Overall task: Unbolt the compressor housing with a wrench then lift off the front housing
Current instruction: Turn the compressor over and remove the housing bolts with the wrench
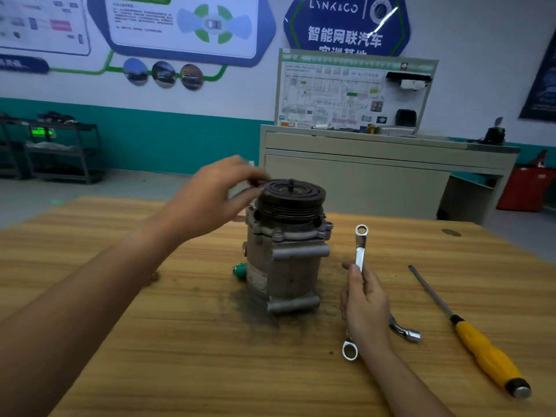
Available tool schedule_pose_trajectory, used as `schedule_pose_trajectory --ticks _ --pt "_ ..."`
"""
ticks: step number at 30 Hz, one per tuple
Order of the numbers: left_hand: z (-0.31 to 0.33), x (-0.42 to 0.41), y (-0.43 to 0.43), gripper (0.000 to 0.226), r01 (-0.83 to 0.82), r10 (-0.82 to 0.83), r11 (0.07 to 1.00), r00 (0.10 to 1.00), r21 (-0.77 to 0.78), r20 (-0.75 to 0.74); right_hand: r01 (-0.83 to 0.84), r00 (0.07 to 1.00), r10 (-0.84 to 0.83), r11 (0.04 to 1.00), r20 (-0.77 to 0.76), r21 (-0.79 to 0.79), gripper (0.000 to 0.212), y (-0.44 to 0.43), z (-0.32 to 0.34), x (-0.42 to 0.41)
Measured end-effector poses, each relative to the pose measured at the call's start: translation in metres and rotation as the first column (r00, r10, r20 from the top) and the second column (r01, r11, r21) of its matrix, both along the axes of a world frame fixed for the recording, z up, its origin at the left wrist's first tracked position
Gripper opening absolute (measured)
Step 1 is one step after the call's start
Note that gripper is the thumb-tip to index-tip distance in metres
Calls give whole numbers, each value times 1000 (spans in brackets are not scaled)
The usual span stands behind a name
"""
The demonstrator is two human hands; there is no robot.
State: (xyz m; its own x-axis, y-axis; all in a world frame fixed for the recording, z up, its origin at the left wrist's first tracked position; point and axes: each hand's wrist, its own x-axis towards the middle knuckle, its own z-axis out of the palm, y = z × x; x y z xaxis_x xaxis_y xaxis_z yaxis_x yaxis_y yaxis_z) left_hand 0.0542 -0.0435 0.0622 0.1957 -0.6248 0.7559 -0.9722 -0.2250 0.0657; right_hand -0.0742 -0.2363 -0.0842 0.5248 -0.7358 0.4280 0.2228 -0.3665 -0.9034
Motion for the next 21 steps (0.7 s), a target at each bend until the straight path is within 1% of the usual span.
schedule_pose_trajectory --ticks 2,3,5,6,8,12,14,15,17,19,21 --pt "-29 10 48 22 -135 132 991 987 -23 -92 3 1000 -3 1000 -4 -13 24 -2 -2 1" --pt "-46 14 71 20 -207 201 978 966 -25 -162 0 1000 0 1000 -3 -24 23 -4 -3 1" --pt "-78 20 113 19 -329 317 944 888 22 -333 -1 1000 1 999 3 -40 21 -5 -5 3" --pt "-92 21 131 21 -364 355 930 843 57 -404 -2 1000 2 999 5 -44 21 -6 -6 3" --pt "-116 20 156 29 -398 404 910 779 120 -480 -7 1000 6 999 -6 -47 22 -8 -7 4" --pt "-148 14 173 41 -365 411 910 720 198 -559 -2 1000 0 997 -30 -81 23 -12 -8 2" --pt "-154 15 172 37 -378 425 903 712 204 -560 6 999 -11 994 -38 -106 24 -11 -7 0" --pt "-154 17 170 32 -393 438 897 722 203 -536 5 999 -9 994 -40 -111 25 -11 -6 -1" --pt "-153 19 163 18 -414 462 887 769 207 -441 -11 999 7 995 -48 -101 25 -10 -6 -1" --pt "-151 24 155 12 -417 471 882 813 222 -342 -23 998 19 997 -53 -75 24 -9 -5 -1" --pt "-148 30 149 11 -444 505 860 811 251 -296 -27 998 24 998 -53 -55 25 -9 -4 -2"
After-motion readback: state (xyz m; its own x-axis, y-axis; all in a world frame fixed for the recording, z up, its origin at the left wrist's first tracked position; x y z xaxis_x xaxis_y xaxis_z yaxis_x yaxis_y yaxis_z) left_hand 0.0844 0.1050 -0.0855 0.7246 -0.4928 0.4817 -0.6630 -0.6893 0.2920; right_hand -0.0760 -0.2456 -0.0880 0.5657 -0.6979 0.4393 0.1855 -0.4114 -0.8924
